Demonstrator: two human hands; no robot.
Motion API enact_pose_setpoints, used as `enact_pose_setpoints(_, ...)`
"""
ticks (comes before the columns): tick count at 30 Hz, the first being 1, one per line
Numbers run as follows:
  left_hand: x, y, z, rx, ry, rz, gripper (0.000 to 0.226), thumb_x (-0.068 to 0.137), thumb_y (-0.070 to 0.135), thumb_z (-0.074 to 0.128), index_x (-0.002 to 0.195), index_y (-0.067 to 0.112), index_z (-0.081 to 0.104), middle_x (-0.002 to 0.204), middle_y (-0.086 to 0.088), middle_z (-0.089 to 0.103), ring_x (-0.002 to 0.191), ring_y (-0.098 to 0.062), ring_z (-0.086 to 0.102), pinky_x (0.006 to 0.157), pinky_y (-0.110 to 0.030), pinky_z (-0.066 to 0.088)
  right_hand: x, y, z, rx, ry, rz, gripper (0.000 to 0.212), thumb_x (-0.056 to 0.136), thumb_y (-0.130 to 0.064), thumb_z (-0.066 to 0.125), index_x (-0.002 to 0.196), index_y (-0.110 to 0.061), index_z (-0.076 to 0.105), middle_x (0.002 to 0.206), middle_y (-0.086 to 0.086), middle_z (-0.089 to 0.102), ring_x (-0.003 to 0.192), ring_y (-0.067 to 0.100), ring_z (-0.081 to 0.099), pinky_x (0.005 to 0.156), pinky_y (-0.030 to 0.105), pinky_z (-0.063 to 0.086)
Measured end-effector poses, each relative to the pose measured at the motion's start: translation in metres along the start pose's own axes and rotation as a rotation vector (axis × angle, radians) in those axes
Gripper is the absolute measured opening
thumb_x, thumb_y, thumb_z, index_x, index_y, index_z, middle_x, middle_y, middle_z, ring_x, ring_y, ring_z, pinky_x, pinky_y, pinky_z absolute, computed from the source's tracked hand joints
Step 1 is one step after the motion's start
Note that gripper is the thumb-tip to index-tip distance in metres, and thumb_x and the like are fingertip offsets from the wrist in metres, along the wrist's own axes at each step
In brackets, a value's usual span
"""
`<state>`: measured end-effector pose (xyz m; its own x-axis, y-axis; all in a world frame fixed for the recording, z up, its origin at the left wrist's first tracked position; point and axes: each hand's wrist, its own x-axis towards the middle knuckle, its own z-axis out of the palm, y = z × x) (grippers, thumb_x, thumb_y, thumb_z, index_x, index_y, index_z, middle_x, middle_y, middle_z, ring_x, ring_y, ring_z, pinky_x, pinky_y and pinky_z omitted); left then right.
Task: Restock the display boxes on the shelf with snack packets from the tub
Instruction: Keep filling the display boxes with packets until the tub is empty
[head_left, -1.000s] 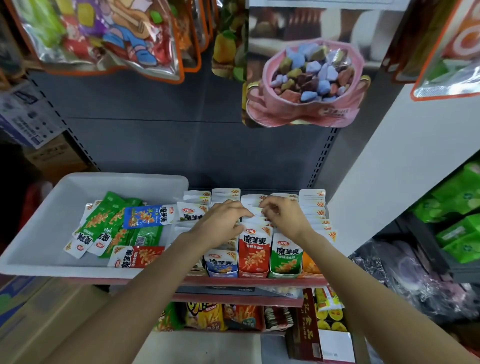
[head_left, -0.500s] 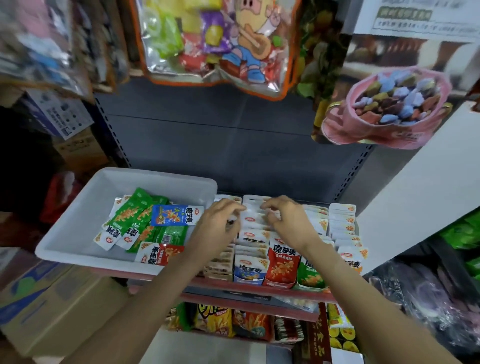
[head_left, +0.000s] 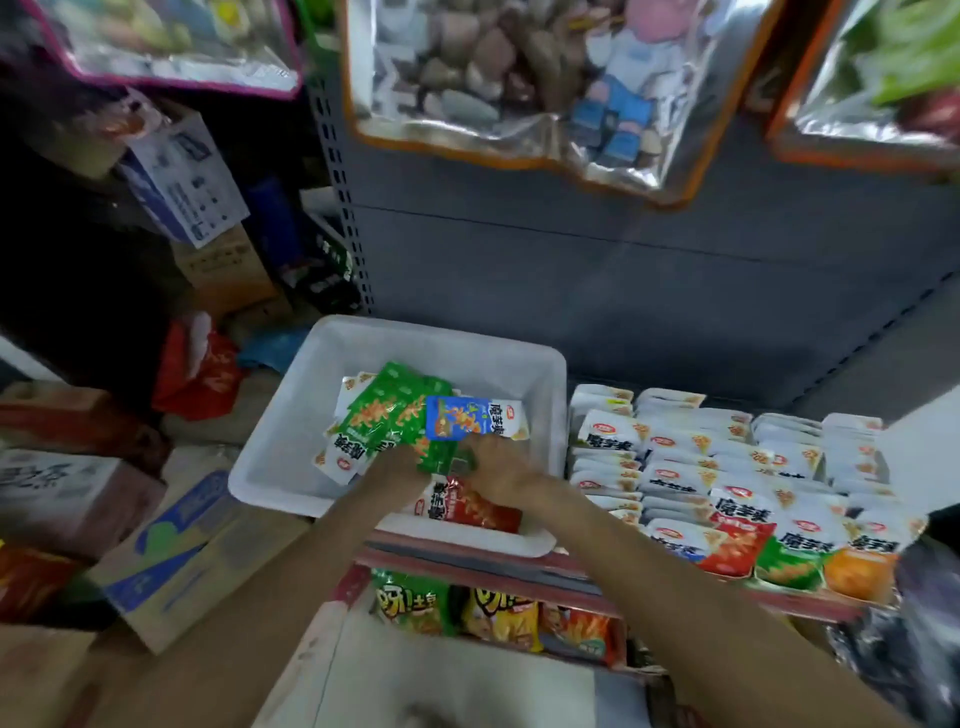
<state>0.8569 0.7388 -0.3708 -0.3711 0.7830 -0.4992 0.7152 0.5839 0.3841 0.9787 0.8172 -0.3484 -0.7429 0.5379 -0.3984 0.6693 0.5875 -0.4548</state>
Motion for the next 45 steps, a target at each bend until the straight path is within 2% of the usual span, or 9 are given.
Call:
enact_pose_setpoints(3, 0.004, -0.001, 0.003, -0.089, -0.088, -0.089, 0.015, 0.093, 0.01, 0.049, 0.103, 0.0, 0.052, 0.071, -0.002, 0.042, 0.06, -0.01, 0.042, 0.045, -0.018, 0.029, 0.013, 0.0, 0.017, -0.069, -0.137, 0.055, 0.028, 0.099, -0.016, 0.04, 0.119, -0.003, 0.055, 0.111, 0.012, 0.06, 0.1, 0.028, 0.059, 0.081, 0.032, 0.046)
enact_pose_setpoints(7, 0.007, -0.003, 0.003, -0.143, -0.166, -0.123, 0.059, 0.094, 0.012, 0.049, 0.144, 0.002, 0.02, 0.071, 0.0, 0.04, 0.058, -0.008, 0.039, 0.048, -0.02, 0.03, 0.019, 0.004, 0.026, -0.136, -0.188, 0.088, 0.03, 0.099, -0.017, 0.039, 0.123, -0.009, 0.055, 0.109, 0.01, 0.063, 0.095, 0.024, 0.06, 0.085, 0.035, 0.05)
enact_pose_setpoints(13, 0.016, -0.012, 0.001, -0.223, -0.019, -0.138, 0.014, 0.09, 0.009, 0.057, 0.098, -0.002, 0.06, 0.075, -0.006, 0.053, 0.073, -0.018, 0.053, 0.051, -0.021, 0.034, 0.02, 0.014, 0.02, -0.071, -0.141, 0.096, 0.019, 0.092, -0.011, 0.056, 0.108, -0.005, 0.064, 0.11, 0.01, 0.066, 0.102, 0.021, 0.062, 0.086, 0.024, 0.043)
enact_pose_setpoints(22, -0.006, 0.005, -0.033, -0.805, 0.414, -0.021, 0.026, 0.082, 0.016, 0.069, 0.105, 0.006, 0.064, 0.102, -0.01, 0.067, 0.089, -0.024, 0.065, 0.079, -0.032, 0.051, -0.007, 0.021, -0.029, 0.359, 0.331, -0.057, 0.006, 0.093, -0.007, 0.051, 0.091, -0.012, 0.05, 0.094, 0.012, 0.063, 0.084, 0.023, 0.059, 0.063, 0.025, 0.038)
enact_pose_setpoints(28, -0.022, 0.084, -0.039, -1.036, 0.383, 0.215, 0.01, 0.091, 0.005, 0.057, 0.088, 0.013, 0.058, 0.08, -0.004, 0.061, 0.056, -0.007, 0.062, 0.055, -0.016, 0.054, -0.043, 0.044, -0.073, 0.657, 0.442, -0.163, 0.037, 0.086, 0.0, 0.059, 0.097, -0.03, 0.04, 0.097, 0.001, 0.064, 0.091, 0.021, 0.062, 0.085, 0.042, 0.05)
enact_pose_setpoints(34, -0.014, 0.179, -0.014, -0.914, 0.279, 0.386, 0.015, 0.089, 0.004, 0.06, 0.104, 0.006, 0.061, 0.081, -0.003, 0.06, 0.06, -0.007, 0.059, 0.063, -0.024, 0.054, -0.091, 0.115, -0.109, 0.804, 0.655, -0.162, 0.08, 0.083, 0.004, 0.062, 0.142, -0.033, 0.022, 0.119, -0.013, 0.056, 0.096, 0.009, 0.061, 0.083, 0.031, 0.053)
enact_pose_setpoints(39, -0.006, 0.238, 0.016, -0.432, 0.149, 0.643, 0.04, 0.089, 0.022, 0.064, 0.127, 0.014, 0.056, 0.121, -0.003, 0.058, 0.109, -0.014, 0.056, 0.09, -0.027, 0.047, -0.133, 0.191, -0.135, 0.857, 0.956, -0.069, 0.059, 0.079, 0.008, 0.062, 0.114, -0.029, 0.034, 0.102, 0.002, 0.057, 0.077, 0.007, 0.061, 0.07, 0.037, 0.053)
enact_pose_setpoints(42, -0.003, 0.26, 0.038, 0.188, 0.179, 0.701, 0.056, 0.089, 0.05, 0.055, 0.138, 0.025, 0.045, 0.144, 0.002, 0.042, 0.134, -0.018, 0.033, 0.108, -0.033, 0.026, -0.15, 0.223, -0.145, 0.871, 1.078, -0.015, 0.054, 0.079, 0.009, 0.063, 0.111, -0.022, 0.033, 0.095, -0.007, 0.056, 0.073, -0.001, 0.059, 0.07, 0.033, 0.051)
enact_pose_setpoints(45, -0.003, 0.268, 0.056, 0.454, 0.19, 0.683, 0.076, 0.081, 0.069, 0.048, 0.143, 0.027, 0.037, 0.151, 0.009, 0.031, 0.142, -0.014, 0.014, 0.114, -0.036, 0.007, -0.159, 0.241, -0.148, 0.876, 1.187, 0.006, 0.052, 0.077, 0.004, 0.069, 0.103, -0.028, 0.037, 0.09, -0.012, 0.057, 0.08, 0.006, 0.061, 0.077, 0.04, 0.053)
